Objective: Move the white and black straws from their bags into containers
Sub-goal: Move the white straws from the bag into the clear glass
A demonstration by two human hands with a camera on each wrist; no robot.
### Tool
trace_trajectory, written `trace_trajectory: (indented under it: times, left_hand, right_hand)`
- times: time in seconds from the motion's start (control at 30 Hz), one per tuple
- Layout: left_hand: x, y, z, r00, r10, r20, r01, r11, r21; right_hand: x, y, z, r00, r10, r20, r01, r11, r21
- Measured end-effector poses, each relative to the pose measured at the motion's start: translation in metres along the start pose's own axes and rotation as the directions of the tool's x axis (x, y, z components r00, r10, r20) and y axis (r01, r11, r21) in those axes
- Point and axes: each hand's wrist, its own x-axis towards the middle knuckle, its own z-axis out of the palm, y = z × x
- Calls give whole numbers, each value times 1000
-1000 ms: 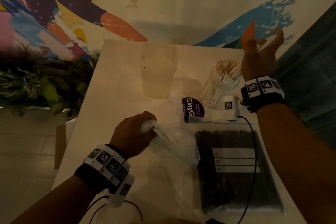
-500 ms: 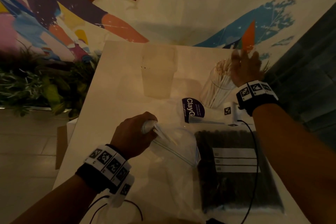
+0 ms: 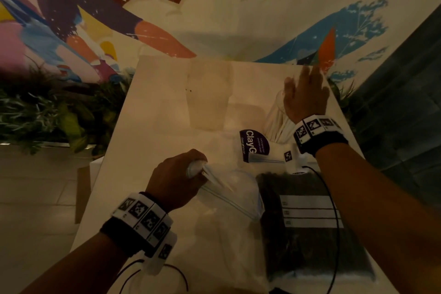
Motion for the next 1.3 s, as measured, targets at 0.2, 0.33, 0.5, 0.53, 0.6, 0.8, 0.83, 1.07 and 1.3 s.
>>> trace_trajectory:
  times: [0.2,0.33,0.5,0.53,0.6,0.8,0.83,1.07,1.3]
  left_hand:
    - [1,0,0,1000,-1,17,1,1000,6]
    - [1,2,-1,999,-5,39,5,1000,6]
    - [2,1,0,999,-8,37,7,1000,18]
    - [3,2,0,999,-9,38,9,1000,21]
    - [3,3,0,999,-14,39,13,1000,20]
    - [7,6,-1,996,3,87,-7,999,44]
    - [8,6,-1,995,-5,99,1,999,40]
    - [9,6,-1,996,-69,60,74,994,-83]
    - [3,9,-14,991,-76,114,109,940,-323]
  right_hand:
    - [8,-23,-23,956,-228,-183,226,974,-29]
    - [10,-3,-8,980,-93,176,142,947,-289]
    - [5,3,0,964,57,259,-11,984,-178]
    - [4,4,1,969,49,243,-5,984,-177]
    - [3,7,3,974,8,227,26,988,-150]
    - [-5,2,-16,991,6,132,12,991,-135]
    - [-12,-4,-24,998,-33,52,37,996,-76]
    - [-133,-59,-69,891,-252,378,-90,719,689]
    - [-199,-67,-8,705,-300,643,-126,840,529]
